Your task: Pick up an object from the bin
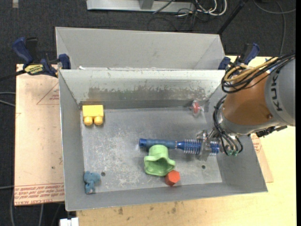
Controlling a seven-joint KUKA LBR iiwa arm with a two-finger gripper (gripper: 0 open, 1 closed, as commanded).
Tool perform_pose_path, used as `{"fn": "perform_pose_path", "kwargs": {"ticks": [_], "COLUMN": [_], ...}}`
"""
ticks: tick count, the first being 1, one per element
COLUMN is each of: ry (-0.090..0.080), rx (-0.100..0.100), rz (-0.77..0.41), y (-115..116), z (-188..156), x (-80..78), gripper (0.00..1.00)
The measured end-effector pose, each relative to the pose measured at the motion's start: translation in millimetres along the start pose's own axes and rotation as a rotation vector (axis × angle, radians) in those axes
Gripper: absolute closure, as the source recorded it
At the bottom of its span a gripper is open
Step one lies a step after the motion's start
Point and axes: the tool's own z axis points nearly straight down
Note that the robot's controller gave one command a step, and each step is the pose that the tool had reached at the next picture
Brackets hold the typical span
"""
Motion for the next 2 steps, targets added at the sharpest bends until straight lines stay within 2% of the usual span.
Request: {"fn": "perform_pose_path", "kwargs": {"ticks": [1,2], "ry": [0.002,-0.005], "rx": [0.0,0.0], "rz": [-0.001,-0.002], "y": [0.2,0.5], "z": [-6.1,-77.1], "x": [0.0,-1.9], "gripper": [1.0,1.0]}}
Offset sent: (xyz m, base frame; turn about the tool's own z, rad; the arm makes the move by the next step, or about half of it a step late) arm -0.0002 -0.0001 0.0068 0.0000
